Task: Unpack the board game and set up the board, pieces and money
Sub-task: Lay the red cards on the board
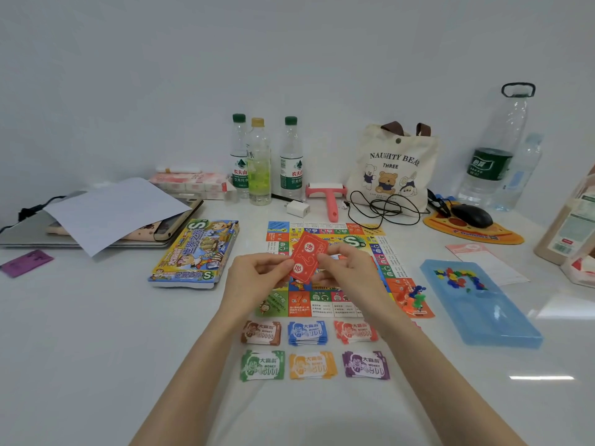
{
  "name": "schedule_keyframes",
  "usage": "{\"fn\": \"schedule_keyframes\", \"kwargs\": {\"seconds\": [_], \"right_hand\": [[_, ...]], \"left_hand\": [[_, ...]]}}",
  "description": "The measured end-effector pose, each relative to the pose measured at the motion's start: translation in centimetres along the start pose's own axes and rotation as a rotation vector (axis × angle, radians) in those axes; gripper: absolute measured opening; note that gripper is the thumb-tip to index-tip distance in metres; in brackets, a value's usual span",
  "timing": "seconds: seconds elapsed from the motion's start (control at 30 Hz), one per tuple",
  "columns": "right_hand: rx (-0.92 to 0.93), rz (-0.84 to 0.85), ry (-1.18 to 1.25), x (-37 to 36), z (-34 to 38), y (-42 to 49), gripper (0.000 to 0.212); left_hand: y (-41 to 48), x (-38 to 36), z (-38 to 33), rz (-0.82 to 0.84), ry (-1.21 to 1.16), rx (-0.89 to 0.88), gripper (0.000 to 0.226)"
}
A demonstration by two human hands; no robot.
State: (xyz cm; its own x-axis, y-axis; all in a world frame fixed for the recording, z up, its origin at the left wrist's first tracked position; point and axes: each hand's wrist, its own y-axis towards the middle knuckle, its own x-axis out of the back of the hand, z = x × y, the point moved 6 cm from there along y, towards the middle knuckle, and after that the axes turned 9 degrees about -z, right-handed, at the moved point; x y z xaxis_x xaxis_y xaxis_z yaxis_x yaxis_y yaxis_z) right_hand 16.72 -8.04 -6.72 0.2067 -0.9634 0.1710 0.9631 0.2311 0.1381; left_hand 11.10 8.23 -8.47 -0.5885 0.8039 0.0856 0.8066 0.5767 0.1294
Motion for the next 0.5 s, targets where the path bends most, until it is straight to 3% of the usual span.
{"fn": "schedule_keyframes", "kwargs": {"seconds": [0.23, 0.37, 0.5], "right_hand": [[0.115, -0.111, -0.218, 1.6, 0.8, 1.0, 0.006], [-0.013, -0.091, -0.112, 1.9, 0.7, 2.3, 0.001], [-0.142, -0.196, -0.059, 3.0, 0.2, 5.9, 0.004]], "left_hand": [[0.0, 0.2, -0.2, 0.015, -0.001, 0.003, 0.011], [0.2, 0.5, -0.5, -0.024, 0.071, -0.073, 0.016], [0.3, 1.1, -0.7, -0.072, 0.047, -0.088, 0.030]]}}
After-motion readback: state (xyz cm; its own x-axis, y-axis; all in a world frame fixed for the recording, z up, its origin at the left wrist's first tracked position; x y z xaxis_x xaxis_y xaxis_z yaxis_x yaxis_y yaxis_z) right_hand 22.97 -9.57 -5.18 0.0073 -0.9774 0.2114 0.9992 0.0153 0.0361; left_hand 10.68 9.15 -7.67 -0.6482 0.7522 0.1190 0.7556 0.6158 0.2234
